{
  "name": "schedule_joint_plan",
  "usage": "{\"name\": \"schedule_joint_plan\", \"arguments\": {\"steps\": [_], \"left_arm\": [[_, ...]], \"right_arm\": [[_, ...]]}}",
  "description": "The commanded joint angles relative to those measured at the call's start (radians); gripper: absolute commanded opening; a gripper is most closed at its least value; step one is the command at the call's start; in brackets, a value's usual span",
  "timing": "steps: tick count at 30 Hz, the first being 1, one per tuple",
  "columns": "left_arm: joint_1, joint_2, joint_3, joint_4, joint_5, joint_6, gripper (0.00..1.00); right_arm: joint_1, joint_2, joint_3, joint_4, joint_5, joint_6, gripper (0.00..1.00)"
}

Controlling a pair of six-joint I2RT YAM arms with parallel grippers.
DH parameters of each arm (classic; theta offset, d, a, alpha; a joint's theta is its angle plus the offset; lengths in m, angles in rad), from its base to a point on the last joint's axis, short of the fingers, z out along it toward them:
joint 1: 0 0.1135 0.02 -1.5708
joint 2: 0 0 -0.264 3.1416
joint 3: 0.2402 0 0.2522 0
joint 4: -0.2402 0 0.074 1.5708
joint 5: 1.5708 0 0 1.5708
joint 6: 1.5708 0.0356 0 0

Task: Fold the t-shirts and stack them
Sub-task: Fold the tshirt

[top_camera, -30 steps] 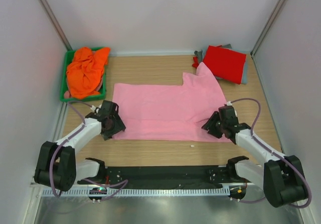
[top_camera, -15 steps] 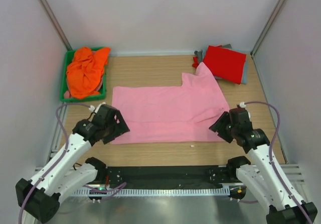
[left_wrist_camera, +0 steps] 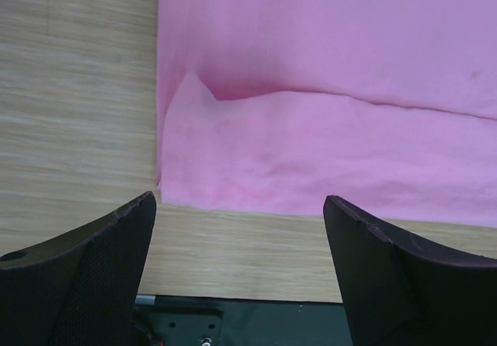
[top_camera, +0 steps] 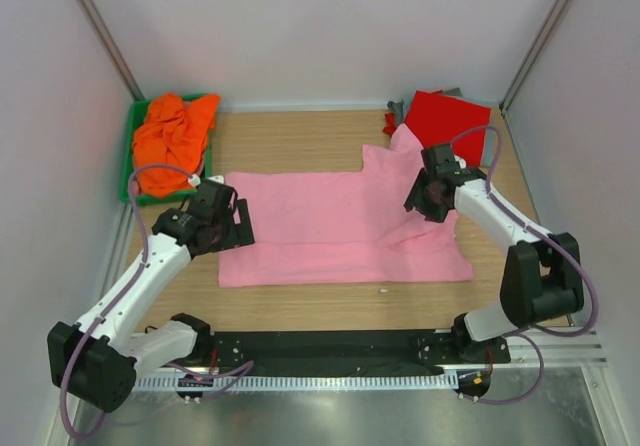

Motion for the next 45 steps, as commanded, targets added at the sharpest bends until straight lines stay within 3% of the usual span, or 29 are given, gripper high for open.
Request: {"name": "schedule_joint_plan", "arguments": {"steps": [1,9,14,16,18,32,33,34,36,45], "left_arm": [[0.008,-0.037,0.019,0.061,0.012,0.068,0.89],[0.028,-0.031,0.014,0.073,0.047,0.073,0.89],[0.03,-0.037,0.01,0.075,0.049,0.075,0.89],[0.03,-0.039,0.011,0.073,0.043,0.073,0.89],[0.03,-0.041,0.01,0.073,0.036,0.071,0.89],[0.03,-0.039,0.01,0.064,0.012,0.065,0.89],[0.03,-0.039,0.01,0.066,0.012,0.065,0.89],[0.03,-0.039,0.008,0.064,0.013,0.064,0.89],[0.03,-0.039,0.008,0.067,0.013,0.064,0.89],[0.03,-0.044,0.008,0.069,0.02,0.065,0.89]], "right_arm": [[0.004,0.086,0.062,0.016,0.07,-0.053,0.56],[0.004,0.176,0.048,0.045,0.096,-0.047,0.55],[0.004,0.215,0.051,0.056,0.093,-0.058,0.31],[0.004,0.218,0.054,0.057,0.084,-0.061,0.12],[0.004,0.218,0.065,0.054,0.084,-0.061,0.01],[0.014,0.221,0.204,-0.009,0.041,-0.077,0.01],[0.014,0.213,0.2,-0.012,0.045,-0.081,0.32],[0.014,0.209,0.194,-0.028,0.054,-0.084,0.54],[0.014,0.193,0.178,-0.053,0.074,-0.098,0.76],[0.014,0.213,0.115,-0.058,0.117,-0.115,0.75]]}}
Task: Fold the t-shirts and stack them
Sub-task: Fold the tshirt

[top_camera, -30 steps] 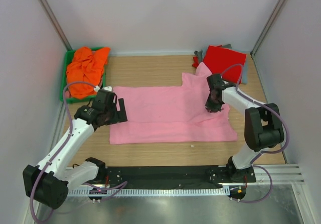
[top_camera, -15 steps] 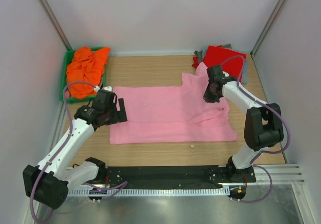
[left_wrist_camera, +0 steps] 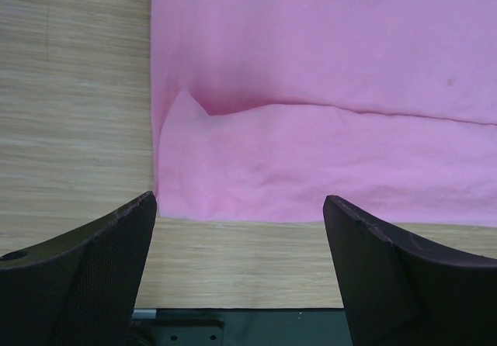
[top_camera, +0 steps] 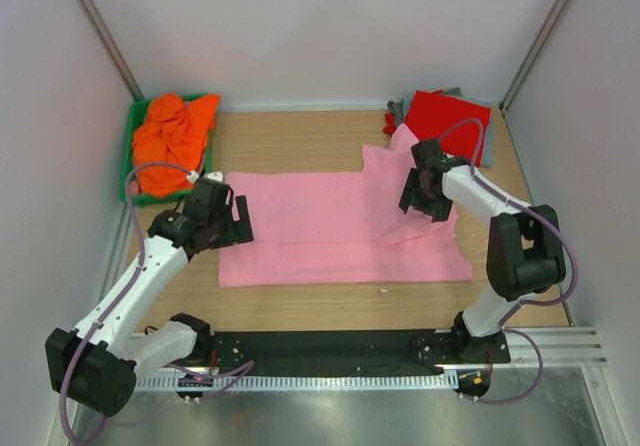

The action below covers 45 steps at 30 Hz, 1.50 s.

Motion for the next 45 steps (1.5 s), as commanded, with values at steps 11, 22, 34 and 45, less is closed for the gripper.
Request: {"name": "schedule_joint_plan", "arguments": {"steps": [11,22,34,45], "left_arm": [[0.007,-0.029,0.006,0.03,-0.009,0.01,0.89],[0.007,-0.026,0.006,0.03,-0.01,0.01,0.89],[0.007,-0.023,0.005,0.031,-0.009,0.01,0.89],[0.007,-0.017,0.003,0.03,-0.01,0.01,0.89]], "right_arm": [[0.006,0.033,-0.061,0.041,0.013,-0.016,0.57],[0.006,0.024,-0.078,0.047,0.041,-0.01,0.17],[0.021,-0.026,0.064,-0.071,0.084,-0.031,0.09],[0.149,0.092,0.234,-0.122,0.131,-0.126,0.29]]}}
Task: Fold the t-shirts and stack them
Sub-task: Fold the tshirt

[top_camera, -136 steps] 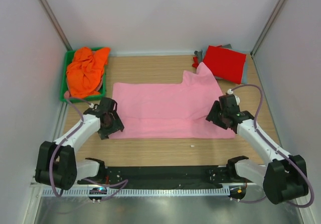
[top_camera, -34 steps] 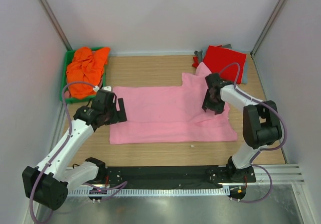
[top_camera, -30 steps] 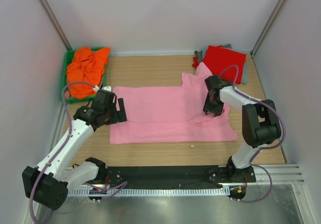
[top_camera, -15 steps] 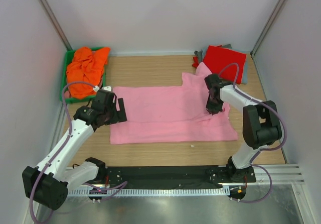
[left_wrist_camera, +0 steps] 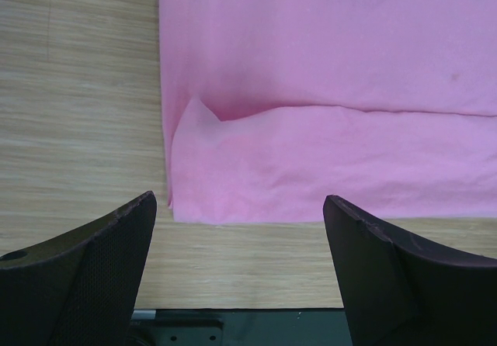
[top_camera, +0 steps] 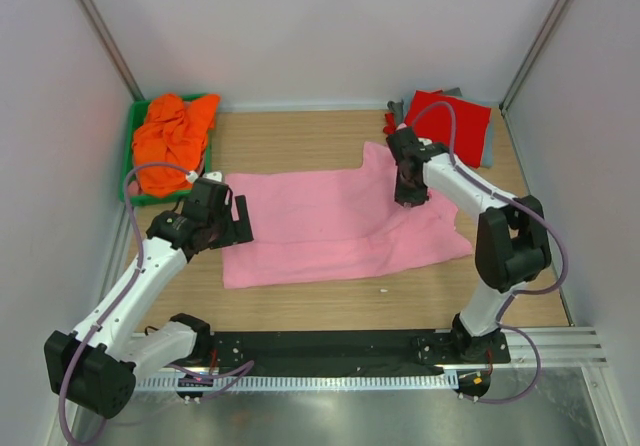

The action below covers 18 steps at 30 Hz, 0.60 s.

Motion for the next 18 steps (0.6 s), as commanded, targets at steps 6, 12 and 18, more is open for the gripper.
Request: {"name": "schedule_joint_plan", "arguments": {"steps": [6,12,18], "left_arm": [[0.007,0.008,0.005,0.028,-0.011,0.01,0.89],[0.007,0.019,0.005,0.024,-0.016,0.009,0.89],[0.007,0.028,0.005,0.027,-0.008,0.009,0.88]], "right_arm": [[0.066,0.138,0.199,-0.044,0.109,-0.102,0.7],[0.038,0.078,0.135,0.0,0.137,-0.059,0.74],[-0.077,0.013,-0.007,0.106,-0.015,-0.042,0.68]]}}
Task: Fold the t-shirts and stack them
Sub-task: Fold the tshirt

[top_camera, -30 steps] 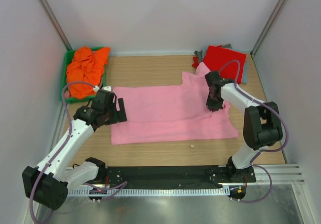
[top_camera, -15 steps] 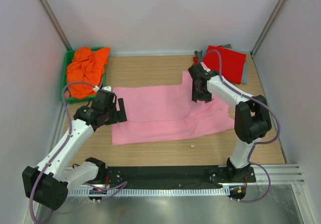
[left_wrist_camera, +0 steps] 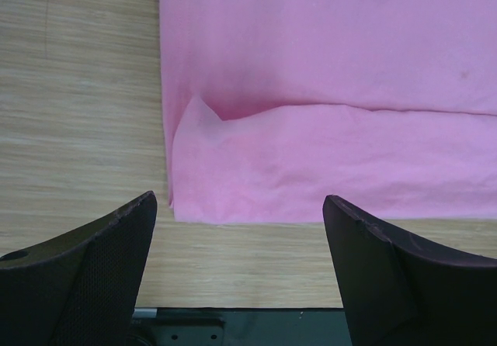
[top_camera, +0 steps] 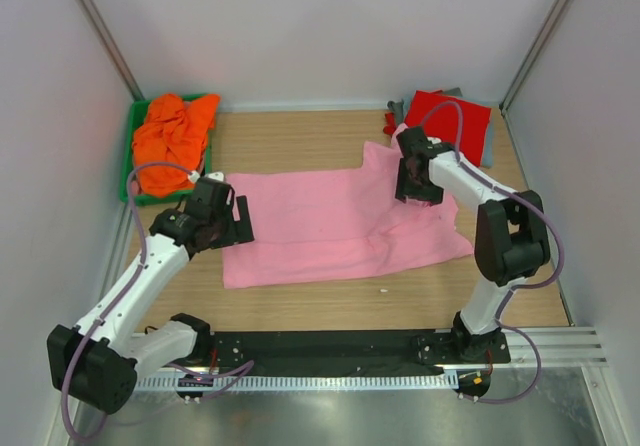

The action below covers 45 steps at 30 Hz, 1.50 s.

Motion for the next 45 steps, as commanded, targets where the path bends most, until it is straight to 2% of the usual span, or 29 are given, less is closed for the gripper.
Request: {"name": "schedule_joint_plan", "arguments": {"steps": [1,10,12,16,18,19,21,23,28,33,36,39,40,41,43,45], "left_arm": [[0.007,0.006,0.005,0.028,-0.005,0.009,0.88],[0.007,0.015,0.005,0.025,-0.008,0.01,0.88],[0.007,0.02,0.003,0.027,-0.008,0.01,0.88],[0.007,0.021,0.005,0.025,-0.008,0.01,0.88],[0.007,0.02,0.005,0.027,-0.008,0.01,0.88],[0.007,0.021,0.005,0.027,-0.006,0.01,0.88],[0.007,0.023,0.005,0.027,-0.006,0.01,0.88],[0.007,0.025,0.006,0.027,-0.003,0.012,0.88],[0.007,0.026,0.005,0.027,-0.006,0.012,0.88],[0.007,0.034,0.006,0.027,-0.005,0.012,0.88],[0.007,0.04,0.005,0.025,-0.003,0.012,0.88],[0.007,0.048,0.005,0.024,-0.003,0.012,0.88],[0.007,0.052,0.006,0.025,-0.005,0.01,0.88],[0.007,0.057,0.005,0.025,-0.006,0.01,0.88],[0.007,0.064,0.006,0.025,-0.009,0.007,0.88],[0.007,0.078,0.01,0.018,-0.014,0.003,0.87]], "right_arm": [[-0.061,-0.051,-0.053,0.083,-0.099,0.018,0.68],[-0.127,0.018,-0.096,0.167,-0.174,0.014,0.67],[-0.132,0.032,-0.099,0.18,-0.188,0.014,0.63],[-0.133,0.041,-0.107,0.19,-0.197,0.017,0.49],[-0.135,0.041,-0.116,0.198,-0.2,0.017,0.37],[-0.136,0.041,-0.117,0.2,-0.202,0.017,0.25],[-0.139,0.043,-0.116,0.201,-0.21,0.017,0.1],[-0.141,0.041,-0.096,0.195,-0.22,0.017,0.01],[-0.139,0.018,-0.006,0.151,-0.276,0.029,0.01],[-0.139,0.039,0.094,0.137,-0.409,0.04,0.01],[-0.139,0.087,0.113,0.169,-0.507,0.044,0.06],[-0.139,0.138,0.116,0.242,-0.608,0.029,0.3],[-0.139,0.148,0.122,0.253,-0.669,0.023,0.55],[-0.139,0.159,0.139,0.256,-0.69,0.014,0.64],[-0.139,0.136,0.142,0.238,-0.652,0.009,0.73],[-0.139,0.04,0.104,0.23,-0.574,0.015,0.77]]}}
